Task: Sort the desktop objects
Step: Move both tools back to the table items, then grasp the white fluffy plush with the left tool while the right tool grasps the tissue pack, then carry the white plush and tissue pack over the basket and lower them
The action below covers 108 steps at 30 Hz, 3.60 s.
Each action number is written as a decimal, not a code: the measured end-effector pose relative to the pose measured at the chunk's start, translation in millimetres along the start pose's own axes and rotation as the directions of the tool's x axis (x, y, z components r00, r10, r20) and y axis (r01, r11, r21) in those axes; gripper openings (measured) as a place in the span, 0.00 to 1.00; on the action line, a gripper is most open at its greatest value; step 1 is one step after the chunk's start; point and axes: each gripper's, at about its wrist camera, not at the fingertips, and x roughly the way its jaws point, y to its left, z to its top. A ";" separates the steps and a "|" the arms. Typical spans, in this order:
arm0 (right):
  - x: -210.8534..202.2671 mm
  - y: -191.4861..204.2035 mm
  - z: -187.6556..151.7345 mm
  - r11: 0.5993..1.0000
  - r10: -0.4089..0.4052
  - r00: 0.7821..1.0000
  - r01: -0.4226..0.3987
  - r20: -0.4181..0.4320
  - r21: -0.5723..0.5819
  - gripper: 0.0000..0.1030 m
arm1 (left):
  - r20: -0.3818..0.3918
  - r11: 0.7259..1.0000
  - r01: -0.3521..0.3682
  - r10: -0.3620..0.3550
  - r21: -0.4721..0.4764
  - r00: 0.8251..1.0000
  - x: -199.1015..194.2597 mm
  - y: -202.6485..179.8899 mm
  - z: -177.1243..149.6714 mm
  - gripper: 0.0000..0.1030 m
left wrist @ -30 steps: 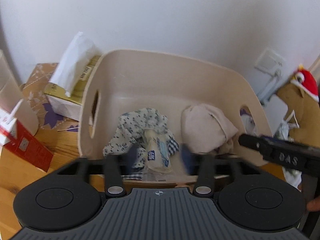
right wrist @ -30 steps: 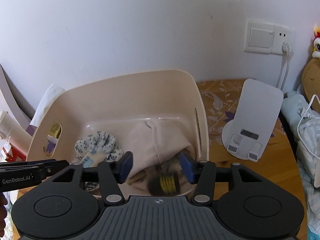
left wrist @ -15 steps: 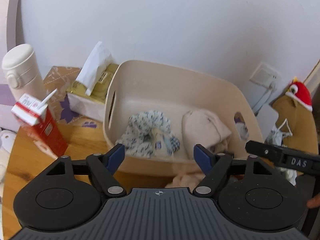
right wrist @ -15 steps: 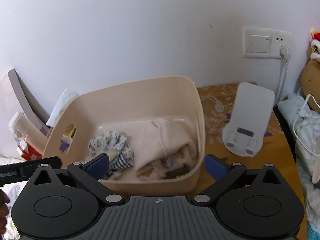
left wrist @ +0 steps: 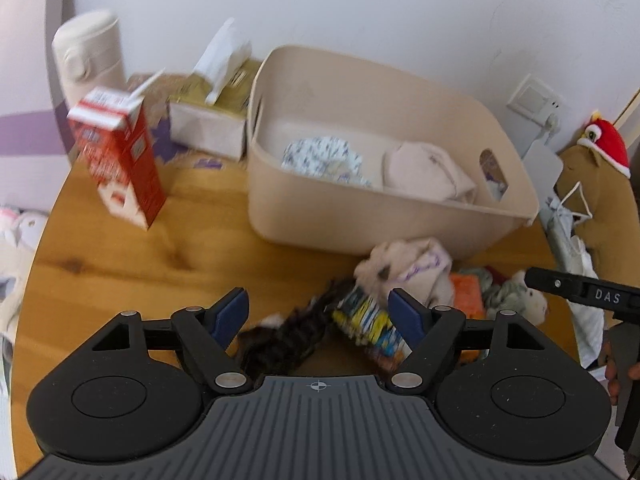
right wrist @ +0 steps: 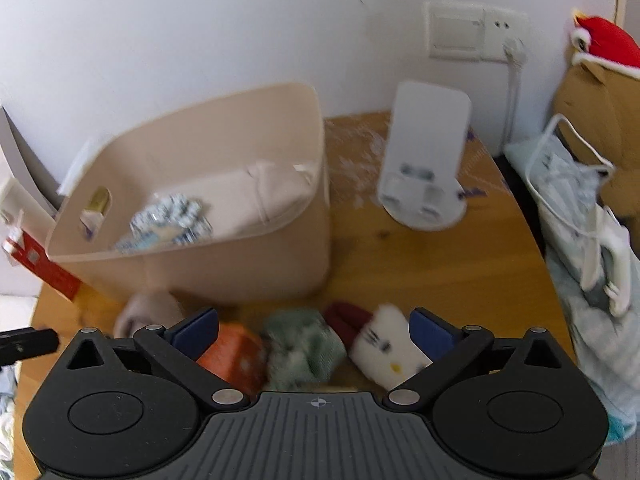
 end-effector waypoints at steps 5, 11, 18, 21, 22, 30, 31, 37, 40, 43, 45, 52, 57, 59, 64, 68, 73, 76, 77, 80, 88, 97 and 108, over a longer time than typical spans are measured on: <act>3.7 -5.8 -20.0 0.999 -0.039 0.998 0.038 -0.049 -0.011 1.00 | -0.062 0.999 -0.011 0.009 -0.034 0.998 0.7 6.8 -20.0 0.76; 9.6 -4.8 -41.1 0.997 -0.059 0.993 0.055 -0.099 -0.046 1.00 | -0.115 0.999 -0.022 0.018 -0.027 0.993 4.0 6.4 -44.2 0.76; 23.3 -4.6 -52.9 0.993 -0.092 0.983 0.080 -0.157 -0.083 1.00 | -0.155 0.999 -0.034 0.035 0.007 0.987 13.3 1.4 -57.0 0.76; 25.6 -3.3 -54.1 0.991 -0.103 0.981 0.088 -0.163 -0.096 1.00 | -0.173 0.999 -0.033 0.034 0.007 0.984 18.1 -0.7 -60.4 0.76; 26.4 -2.6 -54.2 0.991 -0.103 0.981 0.087 -0.165 -0.100 1.00 | -0.181 0.999 -0.033 0.034 0.008 0.983 20.3 -1.3 -61.6 0.76; 37.1 3.0 -52.3 0.987 -0.117 0.976 0.094 -0.183 -0.132 1.00 | -0.253 0.999 -0.052 0.050 0.001 0.966 43.8 -2.2 -63.7 0.77; 39.1 3.3 -52.5 0.987 -0.118 0.975 0.094 -0.189 -0.133 1.00 | -0.257 0.999 -0.051 0.048 -0.005 0.965 45.5 -1.7 -63.4 0.78; 50.0 2.8 -54.8 0.986 -0.124 0.969 0.097 -0.215 -0.132 0.99 | -0.273 0.999 -0.049 0.041 -0.022 0.961 55.3 2.3 -63.6 0.81; 53.1 2.9 -55.0 0.987 -0.127 0.969 0.101 -0.214 -0.127 0.94 | -0.262 0.999 -0.044 0.037 -0.022 0.964 57.6 1.6 -64.3 0.82; 53.9 5.3 -55.0 0.985 -0.131 0.969 0.105 -0.210 -0.134 0.91 | -0.255 0.999 -0.051 0.046 -0.013 0.966 59.4 -2.1 -65.1 0.83; 54.3 7.8 -55.4 0.984 -0.136 0.969 0.107 -0.205 -0.144 0.91 | -0.255 0.999 -0.052 0.048 -0.009 0.966 61.0 -4.3 -65.7 0.85; 51.1 15.2 -57.8 0.981 -0.137 0.973 0.106 -0.188 -0.165 0.81 | -0.247 0.998 -0.052 0.059 0.037 0.967 62.1 -10.9 -66.6 0.85; 47.2 13.6 -56.9 0.980 -0.123 0.977 0.093 -0.174 -0.175 0.64 | -0.231 0.996 -0.055 0.070 0.071 0.970 58.2 -12.9 -69.1 0.70; 43.2 14.9 -58.1 0.980 -0.116 0.979 0.086 -0.169 -0.178 0.47 | -0.222 0.993 -0.058 0.079 0.102 0.972 56.1 -15.1 -70.9 0.56; 38.6 15.5 -62.6 0.980 -0.114 0.978 0.083 -0.172 -0.179 0.41 | -0.230 0.996 -0.011 0.032 0.093 0.973 49.8 -6.9 -73.2 0.25; 32.3 13.1 -68.8 0.983 -0.111 0.979 0.082 -0.173 -0.167 0.41 | -0.218 0.996 -0.008 0.027 0.088 0.976 44.8 -6.2 -78.1 0.20; 18.1 10.5 -72.8 0.988 -0.098 0.982 0.076 -0.161 -0.133 0.41 | -0.199 0.996 -0.001 0.020 0.091 0.980 30.4 -2.7 -85.4 0.17; 8.3 9.4 -71.6 0.991 -0.084 0.986 0.067 -0.145 -0.115 0.41 | -0.182 0.996 -0.003 0.020 0.094 0.983 21.3 -0.5 -85.9 0.17; 4.4 9.6 -71.5 0.991 -0.080 0.987 0.064 -0.139 -0.114 0.41 | -0.175 0.996 -0.002 0.018 0.093 0.984 17.8 -0.1 -85.5 0.17; -5.6 9.3 -71.2 0.994 -0.064 0.990 0.052 -0.123 -0.098 0.41 | -0.155 0.996 0.001 0.013 0.086 0.988 9.2 2.3 -82.8 0.17; -22.4 12.2 -62.2 0.996 -0.036 0.997 0.030 -0.074 -0.086 0.41 | -0.063 0.996 0.001 0.004 0.086 0.998 -16.7 0.6 -70.3 0.17; -43.0 15.6 -48.5 0.999 0.002 1.000 -0.003 -0.015 -0.054 0.41 | 0.037 0.997 0.019 -0.022 0.080 0.999 -42.4 -5.8 -42.0 0.17; -59.1 23.6 -11.2 0.996 0.019 0.997 -0.012 0.079 -0.087 0.41 | 0.118 0.988 0.040 -0.058 0.147 0.991 -52.5 -16.2 1.9 0.17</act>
